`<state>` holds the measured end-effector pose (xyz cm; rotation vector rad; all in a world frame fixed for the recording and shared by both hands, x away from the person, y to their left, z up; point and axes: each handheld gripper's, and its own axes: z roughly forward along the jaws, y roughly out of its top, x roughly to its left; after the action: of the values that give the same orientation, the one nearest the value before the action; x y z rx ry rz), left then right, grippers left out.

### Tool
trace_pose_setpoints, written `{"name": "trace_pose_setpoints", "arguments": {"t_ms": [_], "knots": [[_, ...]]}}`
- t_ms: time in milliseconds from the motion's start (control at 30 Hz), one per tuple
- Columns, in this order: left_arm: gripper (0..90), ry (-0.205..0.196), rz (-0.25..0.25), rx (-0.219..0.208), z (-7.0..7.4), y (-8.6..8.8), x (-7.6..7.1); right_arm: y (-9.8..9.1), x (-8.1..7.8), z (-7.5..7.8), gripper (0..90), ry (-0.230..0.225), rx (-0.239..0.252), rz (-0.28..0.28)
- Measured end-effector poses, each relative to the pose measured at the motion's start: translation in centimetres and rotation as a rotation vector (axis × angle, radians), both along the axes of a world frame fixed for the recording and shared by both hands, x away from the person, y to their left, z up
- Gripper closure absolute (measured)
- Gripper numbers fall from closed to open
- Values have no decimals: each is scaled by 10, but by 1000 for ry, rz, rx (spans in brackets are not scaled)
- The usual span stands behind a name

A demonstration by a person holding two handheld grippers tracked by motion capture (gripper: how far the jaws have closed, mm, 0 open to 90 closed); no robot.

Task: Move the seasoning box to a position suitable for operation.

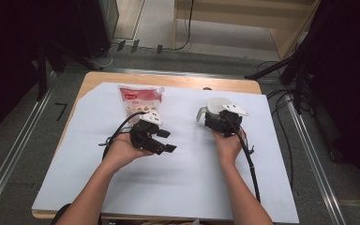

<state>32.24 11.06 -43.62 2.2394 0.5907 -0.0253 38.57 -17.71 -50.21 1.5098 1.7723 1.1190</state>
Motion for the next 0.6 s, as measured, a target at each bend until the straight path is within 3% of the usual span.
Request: {"name": "trace_pose_setpoints", "arguments": {"t_ms": [133,367,600], "knots": [[369,3,6,0,1,2,1,-3,-1,2,130,12,14,5],[374,13,7,-17,1,3,3,0,-11,16,131,-26,-2,48],[374,3,13,-21,2,4,2,-2,-28,36,131,-40,-15,162]]}}
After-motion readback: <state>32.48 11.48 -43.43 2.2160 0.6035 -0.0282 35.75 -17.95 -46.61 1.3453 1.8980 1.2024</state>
